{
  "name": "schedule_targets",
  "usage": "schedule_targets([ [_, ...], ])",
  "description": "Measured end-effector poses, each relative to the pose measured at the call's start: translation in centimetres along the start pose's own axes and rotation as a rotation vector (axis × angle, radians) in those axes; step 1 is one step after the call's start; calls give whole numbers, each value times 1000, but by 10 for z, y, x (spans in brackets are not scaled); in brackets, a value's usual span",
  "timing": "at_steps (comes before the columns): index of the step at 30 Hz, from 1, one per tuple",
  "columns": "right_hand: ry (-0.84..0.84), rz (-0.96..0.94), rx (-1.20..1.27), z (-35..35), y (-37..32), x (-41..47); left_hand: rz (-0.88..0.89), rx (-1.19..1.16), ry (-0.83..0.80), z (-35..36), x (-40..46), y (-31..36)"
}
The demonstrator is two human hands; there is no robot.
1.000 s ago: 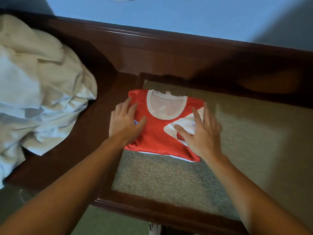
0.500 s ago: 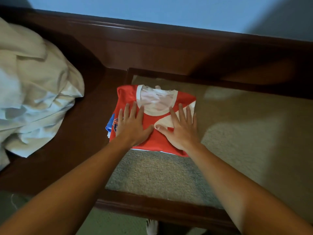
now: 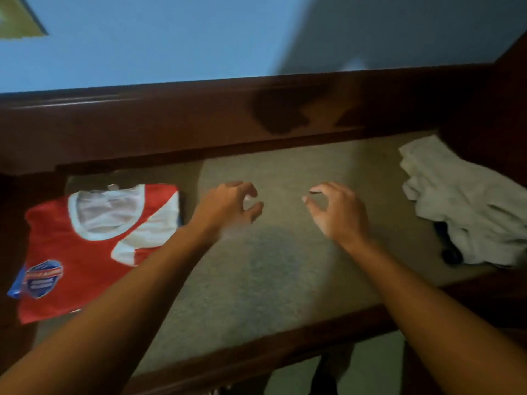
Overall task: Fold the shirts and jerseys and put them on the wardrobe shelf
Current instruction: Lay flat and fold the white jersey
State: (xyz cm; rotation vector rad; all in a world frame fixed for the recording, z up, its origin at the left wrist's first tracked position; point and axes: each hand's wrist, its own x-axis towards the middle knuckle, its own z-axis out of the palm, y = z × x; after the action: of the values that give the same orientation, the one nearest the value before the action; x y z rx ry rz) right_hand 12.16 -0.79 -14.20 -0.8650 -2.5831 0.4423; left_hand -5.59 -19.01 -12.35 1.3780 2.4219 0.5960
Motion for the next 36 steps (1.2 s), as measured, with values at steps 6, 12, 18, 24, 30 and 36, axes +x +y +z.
schedule_targets([
  [6,-7,239,-40,-116,162,-6,89,-54,-102,56,94,154],
  [12,-141,430,-154,-186,294,-11,78,-128,-212,128,167,286],
  [18,-374,326,-436,-176,386,-9,71,15,-369,209,217,340],
  [24,-460,319,-350,-164,429,-8,252,83,-574,286,211,368],
  [30,-355,292,74,-178,436,13,146,42,-423,287,231,360],
  [36,-224,260,356,-166,385,49,-18,-85,-235,213,227,298],
])
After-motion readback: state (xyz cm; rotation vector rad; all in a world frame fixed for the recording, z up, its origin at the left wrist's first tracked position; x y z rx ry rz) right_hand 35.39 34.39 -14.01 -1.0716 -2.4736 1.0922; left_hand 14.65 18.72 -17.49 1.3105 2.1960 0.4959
